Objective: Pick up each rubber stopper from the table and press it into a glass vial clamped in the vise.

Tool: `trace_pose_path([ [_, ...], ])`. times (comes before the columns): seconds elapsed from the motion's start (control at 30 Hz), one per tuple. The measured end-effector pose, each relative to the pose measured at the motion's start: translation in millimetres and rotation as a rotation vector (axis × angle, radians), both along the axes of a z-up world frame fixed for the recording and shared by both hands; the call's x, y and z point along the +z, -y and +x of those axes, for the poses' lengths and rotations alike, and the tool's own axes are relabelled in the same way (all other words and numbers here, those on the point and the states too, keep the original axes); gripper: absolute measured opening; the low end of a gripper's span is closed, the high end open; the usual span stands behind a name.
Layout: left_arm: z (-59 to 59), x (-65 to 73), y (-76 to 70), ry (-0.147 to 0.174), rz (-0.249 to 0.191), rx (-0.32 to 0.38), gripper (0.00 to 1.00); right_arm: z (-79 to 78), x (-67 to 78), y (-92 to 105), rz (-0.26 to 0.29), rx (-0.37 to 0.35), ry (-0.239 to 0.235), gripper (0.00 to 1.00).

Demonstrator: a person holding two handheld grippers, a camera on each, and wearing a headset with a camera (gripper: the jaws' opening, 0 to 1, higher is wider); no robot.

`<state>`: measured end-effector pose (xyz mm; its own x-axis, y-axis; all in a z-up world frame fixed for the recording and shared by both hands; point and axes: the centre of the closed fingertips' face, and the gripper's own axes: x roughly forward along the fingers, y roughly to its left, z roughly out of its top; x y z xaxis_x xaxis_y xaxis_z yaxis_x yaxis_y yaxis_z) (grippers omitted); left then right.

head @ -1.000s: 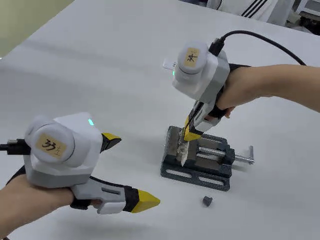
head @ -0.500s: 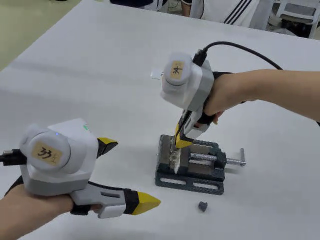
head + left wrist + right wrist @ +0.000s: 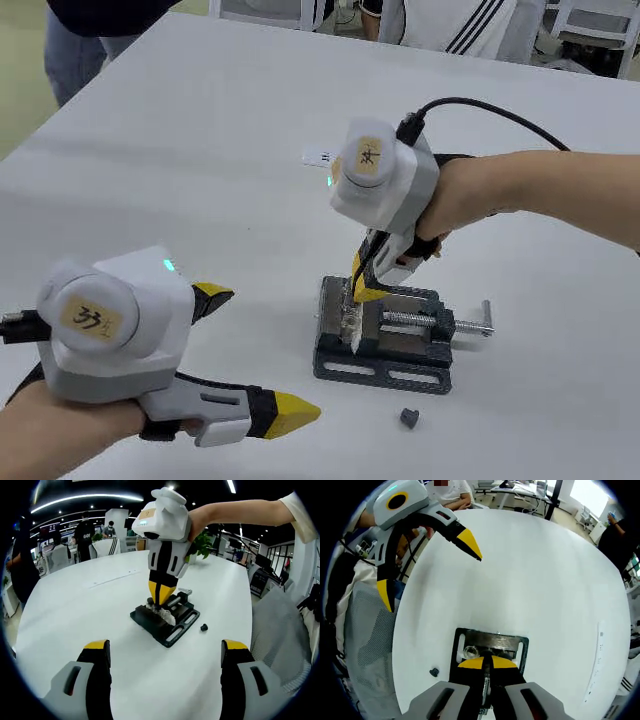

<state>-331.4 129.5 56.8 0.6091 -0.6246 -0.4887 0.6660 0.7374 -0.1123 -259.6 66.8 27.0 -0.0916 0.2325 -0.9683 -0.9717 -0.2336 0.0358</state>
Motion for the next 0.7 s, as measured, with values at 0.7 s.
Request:
trace_pose_path([
  [0.7,-2.6,-1.6,-3.9,-0.004,0.006,-0.005,0.90,-6.4,9.9,-4.4,0.088,0.076,0.040,0.20],
])
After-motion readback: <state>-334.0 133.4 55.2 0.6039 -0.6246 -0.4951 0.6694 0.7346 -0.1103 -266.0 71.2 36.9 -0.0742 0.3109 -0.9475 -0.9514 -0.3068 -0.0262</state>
